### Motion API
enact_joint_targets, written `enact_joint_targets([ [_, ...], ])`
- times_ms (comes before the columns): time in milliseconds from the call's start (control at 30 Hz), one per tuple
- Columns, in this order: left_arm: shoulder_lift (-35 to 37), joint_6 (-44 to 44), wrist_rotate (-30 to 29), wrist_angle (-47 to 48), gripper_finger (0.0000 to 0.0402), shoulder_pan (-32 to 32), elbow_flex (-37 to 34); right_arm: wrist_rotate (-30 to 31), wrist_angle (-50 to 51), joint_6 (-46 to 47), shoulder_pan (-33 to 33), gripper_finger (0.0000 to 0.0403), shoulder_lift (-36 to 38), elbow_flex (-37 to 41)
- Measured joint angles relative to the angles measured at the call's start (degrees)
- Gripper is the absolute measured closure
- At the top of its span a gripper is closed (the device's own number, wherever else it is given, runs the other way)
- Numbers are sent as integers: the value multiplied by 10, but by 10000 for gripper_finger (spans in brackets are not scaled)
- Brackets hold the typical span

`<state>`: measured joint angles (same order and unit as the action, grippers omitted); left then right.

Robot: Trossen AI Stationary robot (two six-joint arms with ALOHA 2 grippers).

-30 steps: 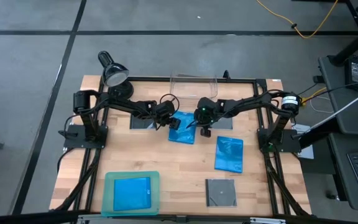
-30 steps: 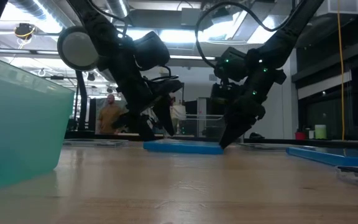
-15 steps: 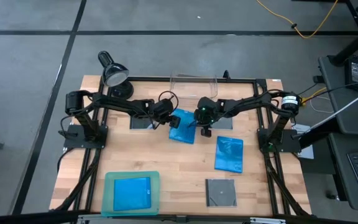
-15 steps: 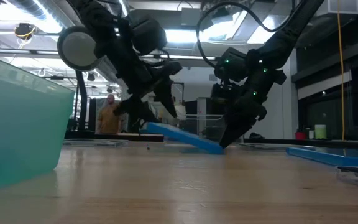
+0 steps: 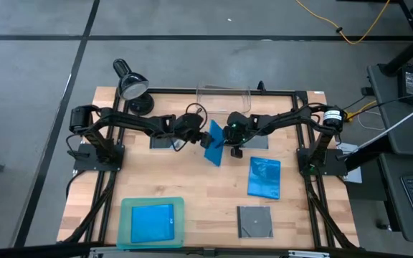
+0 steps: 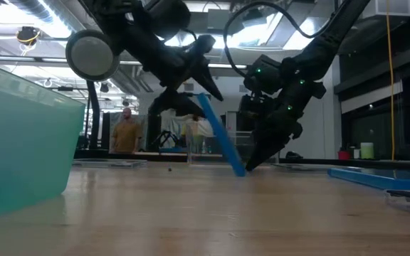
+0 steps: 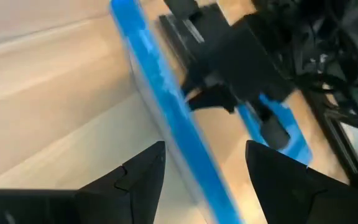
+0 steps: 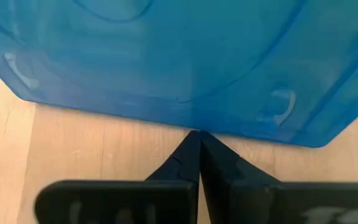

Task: Pick & place jewel cases by type
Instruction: Put the top blue CD case into the blue bin

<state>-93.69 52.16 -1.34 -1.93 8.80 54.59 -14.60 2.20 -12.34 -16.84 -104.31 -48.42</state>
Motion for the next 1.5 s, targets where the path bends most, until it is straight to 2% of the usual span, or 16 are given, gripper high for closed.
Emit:
enact_joint_targets([
  [100, 0, 0, -11, 38, 188, -2, -3, -1, 0, 0, 0, 391, 0, 0],
  [333, 0, 8, -31, 59, 197, 0, -3, -4, 3, 3, 0, 391, 0, 0],
  [933, 0, 14, -27, 78, 349, 1, -3, -3, 15, 15, 0, 391, 18, 2],
  [1067, 18, -8, -32, 80, 368, 3, -4, 32, 55, -4, 1, 391, 76, 5],
  [1267, 86, -60, -59, 104, 369, -1, -6, 78, 118, -29, 0, 391, 196, 2],
  [1500, 198, -150, -145, 110, 370, -44, -5, 90, 129, 5, 0, 391, 333, 2],
])
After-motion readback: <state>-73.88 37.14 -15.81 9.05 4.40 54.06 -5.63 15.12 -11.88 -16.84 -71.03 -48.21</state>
